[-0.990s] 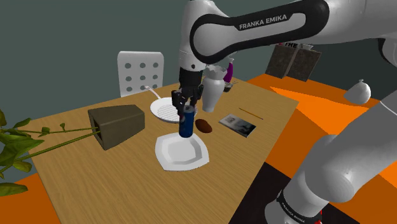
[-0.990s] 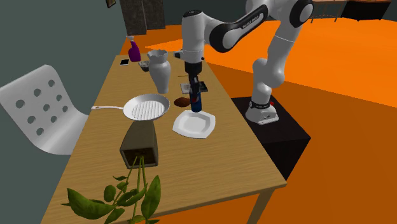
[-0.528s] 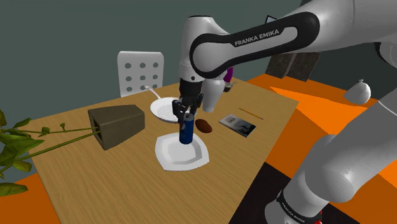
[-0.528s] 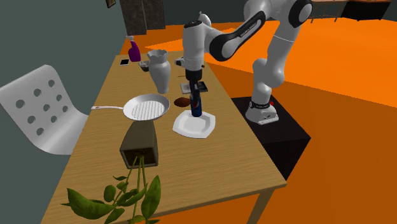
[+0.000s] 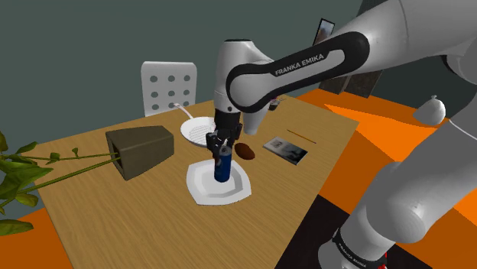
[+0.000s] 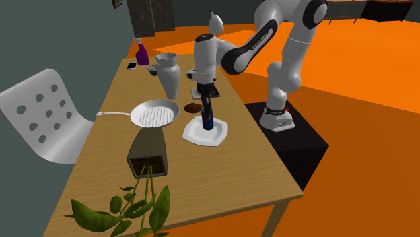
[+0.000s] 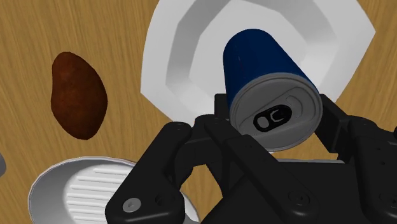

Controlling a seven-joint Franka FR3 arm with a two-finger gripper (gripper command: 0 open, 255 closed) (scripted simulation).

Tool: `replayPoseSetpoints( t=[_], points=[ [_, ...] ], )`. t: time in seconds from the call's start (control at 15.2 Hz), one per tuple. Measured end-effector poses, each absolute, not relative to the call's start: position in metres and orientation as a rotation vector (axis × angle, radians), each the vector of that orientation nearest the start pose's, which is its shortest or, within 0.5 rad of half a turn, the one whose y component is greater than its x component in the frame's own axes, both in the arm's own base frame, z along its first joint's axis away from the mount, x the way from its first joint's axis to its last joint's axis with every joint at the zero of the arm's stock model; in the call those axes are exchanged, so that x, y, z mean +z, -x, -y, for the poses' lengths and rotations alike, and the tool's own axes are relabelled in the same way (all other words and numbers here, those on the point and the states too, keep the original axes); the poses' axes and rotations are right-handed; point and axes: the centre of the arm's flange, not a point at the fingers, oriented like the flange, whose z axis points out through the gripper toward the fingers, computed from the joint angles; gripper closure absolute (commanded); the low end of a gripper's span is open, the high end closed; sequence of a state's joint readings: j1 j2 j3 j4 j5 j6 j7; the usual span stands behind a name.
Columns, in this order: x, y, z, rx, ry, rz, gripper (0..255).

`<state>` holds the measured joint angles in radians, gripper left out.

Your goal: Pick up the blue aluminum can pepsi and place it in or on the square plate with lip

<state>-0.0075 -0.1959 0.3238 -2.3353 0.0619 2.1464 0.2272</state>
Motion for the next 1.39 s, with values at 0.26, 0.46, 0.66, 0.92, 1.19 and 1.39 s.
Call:
replayPoseSetpoints(
  t=[0.26, 0.46, 0.66, 0.92, 1.19, 1.39],
  points=[
    [0.389, -0.451, -0.153, -0.001, 3.151, 0.078, 255],
    [0.384, -0.452, -0.153, -0.002, 3.151, 0.078, 255],
    [0.384, -0.452, -0.153, -0.002, 3.151, 0.078, 255],
    [0.384, -0.453, -0.153, -0.002, 3.151, 0.078, 0],
    [0.384, -0.453, -0.153, -0.003, 3.151, 0.078, 0],
    [0.412, -0.455, -0.153, -0.005, 3.15, 0.077, 0]
  ],
)
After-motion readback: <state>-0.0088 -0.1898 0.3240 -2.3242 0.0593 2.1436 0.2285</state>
